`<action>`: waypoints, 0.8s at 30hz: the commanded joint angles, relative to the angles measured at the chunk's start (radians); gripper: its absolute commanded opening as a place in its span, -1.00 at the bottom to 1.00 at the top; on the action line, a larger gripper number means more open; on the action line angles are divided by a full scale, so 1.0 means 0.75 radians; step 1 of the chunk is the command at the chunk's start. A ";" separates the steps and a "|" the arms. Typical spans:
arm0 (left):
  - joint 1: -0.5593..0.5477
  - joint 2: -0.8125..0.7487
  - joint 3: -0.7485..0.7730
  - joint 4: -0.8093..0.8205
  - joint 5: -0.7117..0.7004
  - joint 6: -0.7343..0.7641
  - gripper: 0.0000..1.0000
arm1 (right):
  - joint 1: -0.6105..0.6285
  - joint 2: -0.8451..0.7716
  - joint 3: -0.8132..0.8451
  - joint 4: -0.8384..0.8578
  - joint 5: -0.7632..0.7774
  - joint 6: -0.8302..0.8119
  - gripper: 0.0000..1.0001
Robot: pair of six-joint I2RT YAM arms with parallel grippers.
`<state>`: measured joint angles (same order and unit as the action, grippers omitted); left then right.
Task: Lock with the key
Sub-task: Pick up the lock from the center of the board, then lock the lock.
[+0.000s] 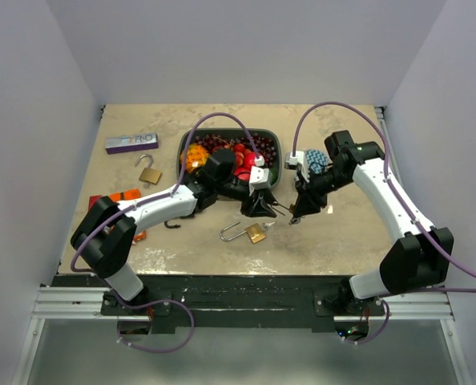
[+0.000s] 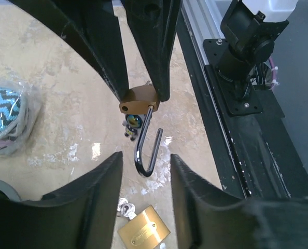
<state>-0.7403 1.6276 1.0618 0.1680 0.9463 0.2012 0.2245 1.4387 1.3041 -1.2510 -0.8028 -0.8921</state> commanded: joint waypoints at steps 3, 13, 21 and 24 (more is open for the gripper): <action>-0.001 0.039 0.032 0.175 0.064 -0.066 -0.33 | 0.009 -0.010 0.114 -0.081 -0.061 -0.034 -1.00; -0.003 0.031 0.024 0.187 0.074 -0.115 0.08 | 0.010 0.025 0.139 -0.115 -0.042 -0.050 -1.00; -0.001 0.018 0.008 0.250 0.068 -0.168 -0.09 | 0.022 0.029 0.145 -0.115 -0.040 -0.064 -1.00; -0.001 0.024 0.014 0.281 0.064 -0.223 -0.09 | 0.034 0.025 0.143 -0.109 -0.040 -0.054 -1.00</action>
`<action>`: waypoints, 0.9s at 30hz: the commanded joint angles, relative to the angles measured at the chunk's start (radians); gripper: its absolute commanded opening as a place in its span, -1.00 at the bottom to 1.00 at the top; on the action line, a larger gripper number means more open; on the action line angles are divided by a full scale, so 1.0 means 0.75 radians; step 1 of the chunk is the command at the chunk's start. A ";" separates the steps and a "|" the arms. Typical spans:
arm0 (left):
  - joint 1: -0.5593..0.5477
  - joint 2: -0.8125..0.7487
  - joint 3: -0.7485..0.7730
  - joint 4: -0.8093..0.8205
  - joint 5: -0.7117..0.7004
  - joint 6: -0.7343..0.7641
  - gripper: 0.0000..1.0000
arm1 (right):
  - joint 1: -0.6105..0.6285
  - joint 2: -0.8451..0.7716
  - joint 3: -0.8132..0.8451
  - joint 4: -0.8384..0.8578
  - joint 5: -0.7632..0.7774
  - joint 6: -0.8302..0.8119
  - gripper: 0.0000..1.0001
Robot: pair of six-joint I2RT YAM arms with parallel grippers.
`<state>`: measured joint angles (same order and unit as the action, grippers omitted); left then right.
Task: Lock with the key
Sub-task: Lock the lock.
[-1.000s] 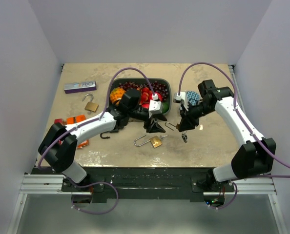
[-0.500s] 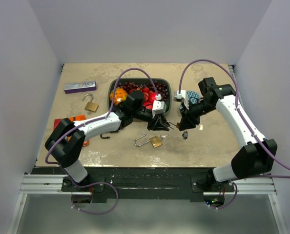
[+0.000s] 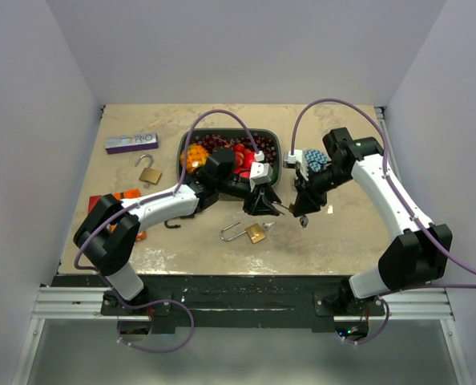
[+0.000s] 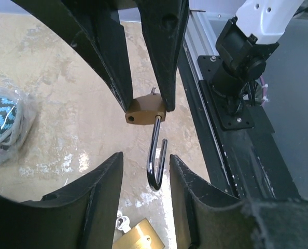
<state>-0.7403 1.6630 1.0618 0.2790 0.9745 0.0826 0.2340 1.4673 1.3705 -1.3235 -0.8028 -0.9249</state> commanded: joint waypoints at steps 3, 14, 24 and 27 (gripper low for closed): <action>-0.003 -0.019 0.022 0.125 0.034 -0.098 -0.13 | 0.027 -0.011 0.052 -0.009 -0.038 0.002 -1.00; 0.007 -0.062 -0.019 0.135 0.061 -0.102 -1.00 | 0.025 0.001 0.095 -0.017 -0.085 0.053 0.39; 0.114 -0.150 -0.072 0.303 0.108 -0.400 -1.00 | -0.001 -0.185 0.007 0.151 -0.081 0.108 0.95; 0.114 -0.180 -0.099 0.384 0.124 -0.466 -1.00 | -0.003 -0.234 -0.040 0.212 -0.122 0.102 0.86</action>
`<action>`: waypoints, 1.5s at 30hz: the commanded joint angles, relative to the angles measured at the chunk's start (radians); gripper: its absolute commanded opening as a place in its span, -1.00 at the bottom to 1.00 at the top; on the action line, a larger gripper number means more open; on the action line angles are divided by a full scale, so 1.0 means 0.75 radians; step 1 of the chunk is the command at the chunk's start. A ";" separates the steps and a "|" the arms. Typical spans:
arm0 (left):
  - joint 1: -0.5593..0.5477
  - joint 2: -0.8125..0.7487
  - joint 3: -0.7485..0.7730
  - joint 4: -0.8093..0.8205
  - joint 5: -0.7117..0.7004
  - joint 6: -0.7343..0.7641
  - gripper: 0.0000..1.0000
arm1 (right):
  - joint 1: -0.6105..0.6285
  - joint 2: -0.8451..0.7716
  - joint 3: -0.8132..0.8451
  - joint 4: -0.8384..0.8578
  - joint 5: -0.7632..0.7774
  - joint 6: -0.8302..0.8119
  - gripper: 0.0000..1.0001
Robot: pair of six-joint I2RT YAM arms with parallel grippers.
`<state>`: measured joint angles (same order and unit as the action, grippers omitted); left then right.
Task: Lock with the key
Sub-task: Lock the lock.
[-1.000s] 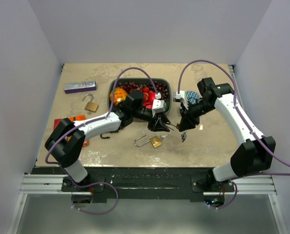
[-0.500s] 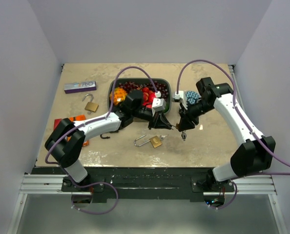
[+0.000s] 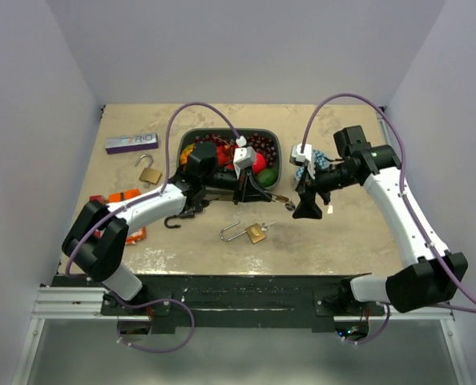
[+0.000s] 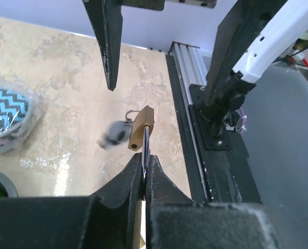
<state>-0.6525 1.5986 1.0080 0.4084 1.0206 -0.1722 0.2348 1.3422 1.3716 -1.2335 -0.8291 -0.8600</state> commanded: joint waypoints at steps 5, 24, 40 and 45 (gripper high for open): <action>-0.003 -0.113 -0.055 0.274 0.067 -0.202 -1.00 | 0.002 -0.117 -0.101 0.233 -0.144 0.067 0.72; -0.001 -0.172 -0.123 0.355 0.067 -0.255 -1.00 | 0.196 -0.155 -0.164 0.409 -0.064 0.222 0.05; 0.005 -0.192 -0.148 0.372 0.040 -0.227 -1.00 | 0.221 -0.143 -0.164 0.395 -0.097 0.224 -0.75; 0.003 -0.186 -0.146 0.374 0.036 -0.184 -1.00 | 0.227 -0.131 -0.156 0.397 -0.148 0.267 -1.00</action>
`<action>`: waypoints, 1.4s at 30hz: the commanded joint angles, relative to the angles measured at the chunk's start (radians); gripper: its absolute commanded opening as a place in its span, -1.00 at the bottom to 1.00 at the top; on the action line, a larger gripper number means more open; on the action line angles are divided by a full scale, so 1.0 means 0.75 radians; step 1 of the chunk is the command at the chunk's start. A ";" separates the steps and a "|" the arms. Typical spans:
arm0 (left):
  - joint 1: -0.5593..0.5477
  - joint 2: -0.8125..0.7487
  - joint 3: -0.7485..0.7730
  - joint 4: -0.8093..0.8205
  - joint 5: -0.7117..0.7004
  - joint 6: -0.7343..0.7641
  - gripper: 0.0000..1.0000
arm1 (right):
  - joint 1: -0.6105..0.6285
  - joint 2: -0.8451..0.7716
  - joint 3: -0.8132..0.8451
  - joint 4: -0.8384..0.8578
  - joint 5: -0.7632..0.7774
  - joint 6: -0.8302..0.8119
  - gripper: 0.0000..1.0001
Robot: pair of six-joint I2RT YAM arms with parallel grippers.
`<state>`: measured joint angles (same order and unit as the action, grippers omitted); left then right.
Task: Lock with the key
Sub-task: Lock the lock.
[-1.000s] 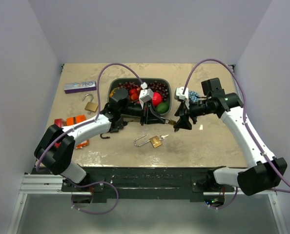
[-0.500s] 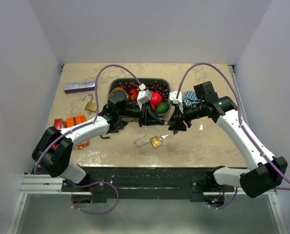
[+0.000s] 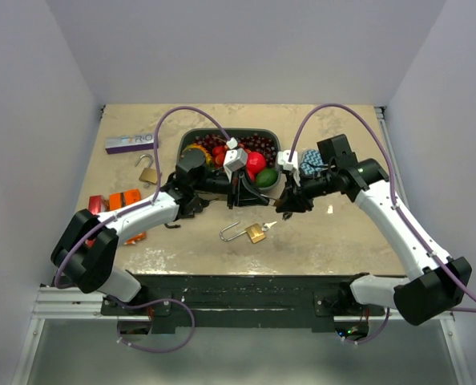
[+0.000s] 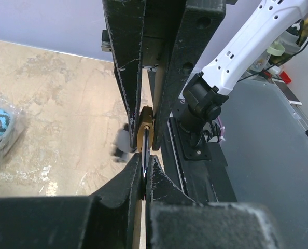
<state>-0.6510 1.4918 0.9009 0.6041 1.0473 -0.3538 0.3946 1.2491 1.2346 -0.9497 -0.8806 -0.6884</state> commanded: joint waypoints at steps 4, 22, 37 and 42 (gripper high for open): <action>-0.005 -0.036 0.010 0.105 0.013 0.095 -1.00 | 0.018 -0.007 0.025 0.031 -0.114 0.061 -1.00; -0.063 0.046 0.100 0.154 0.025 0.004 -1.00 | 0.030 0.046 0.056 0.270 -0.109 0.194 -1.00; -0.073 0.065 0.079 0.152 0.015 -0.005 -1.00 | 0.065 0.148 0.141 0.440 -0.196 0.249 -1.00; 0.023 0.028 0.061 0.138 0.011 -0.038 -1.00 | 0.047 0.179 0.207 0.195 -0.155 0.120 -0.46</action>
<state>-0.6197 1.5379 0.9257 0.6239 1.0542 -0.3565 0.3943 1.3674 1.2984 -0.8959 -0.9081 -0.5373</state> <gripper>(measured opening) 0.058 0.197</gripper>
